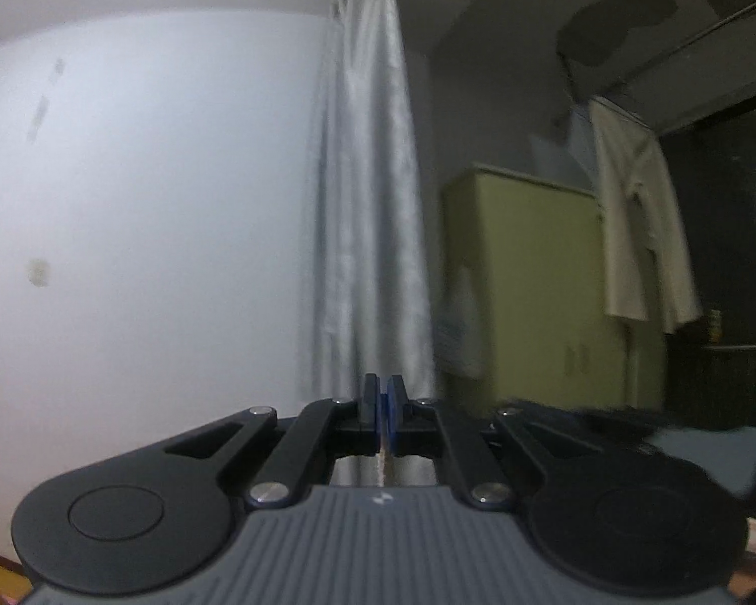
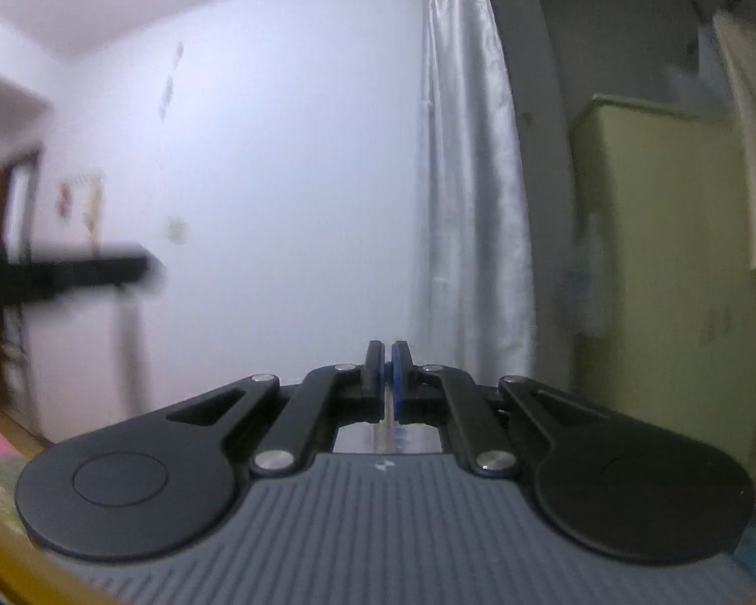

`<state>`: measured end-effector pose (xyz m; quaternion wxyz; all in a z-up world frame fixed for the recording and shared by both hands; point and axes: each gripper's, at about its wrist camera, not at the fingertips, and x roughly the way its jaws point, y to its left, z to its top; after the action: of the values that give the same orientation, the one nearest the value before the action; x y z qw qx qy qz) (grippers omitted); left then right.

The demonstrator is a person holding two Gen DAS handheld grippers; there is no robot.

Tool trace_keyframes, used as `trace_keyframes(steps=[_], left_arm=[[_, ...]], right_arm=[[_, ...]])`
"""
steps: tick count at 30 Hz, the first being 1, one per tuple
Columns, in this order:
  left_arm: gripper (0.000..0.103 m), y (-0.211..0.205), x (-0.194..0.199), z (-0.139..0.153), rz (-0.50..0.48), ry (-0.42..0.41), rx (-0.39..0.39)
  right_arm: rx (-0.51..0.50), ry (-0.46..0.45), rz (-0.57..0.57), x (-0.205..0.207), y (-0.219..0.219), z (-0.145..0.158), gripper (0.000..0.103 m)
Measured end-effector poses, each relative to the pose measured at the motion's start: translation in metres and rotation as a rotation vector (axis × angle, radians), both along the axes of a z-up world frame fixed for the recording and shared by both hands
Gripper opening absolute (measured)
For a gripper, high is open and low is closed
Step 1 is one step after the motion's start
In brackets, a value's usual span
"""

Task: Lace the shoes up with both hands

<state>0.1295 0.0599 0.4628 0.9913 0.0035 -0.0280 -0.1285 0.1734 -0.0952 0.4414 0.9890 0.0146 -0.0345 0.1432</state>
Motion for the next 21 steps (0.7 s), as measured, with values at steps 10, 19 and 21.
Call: trace_keyframes(steps=[10,19,21], left_arm=[[0.003,-0.009,0.009,0.003,-0.053,0.050,-0.030],[0.003,0.019,0.026,-0.049,-0.012,0.145,0.002],[0.003,0.038,0.025,-0.080,0.003,0.173,-0.022]], right_arm=[[0.036,0.013,0.037,-0.007,0.002,0.013,0.000],[-0.067,0.133,0.033,0.006,-0.006,-0.032,0.001],[-0.138,0.192,0.031,0.009,-0.012,-0.073,0.001]])
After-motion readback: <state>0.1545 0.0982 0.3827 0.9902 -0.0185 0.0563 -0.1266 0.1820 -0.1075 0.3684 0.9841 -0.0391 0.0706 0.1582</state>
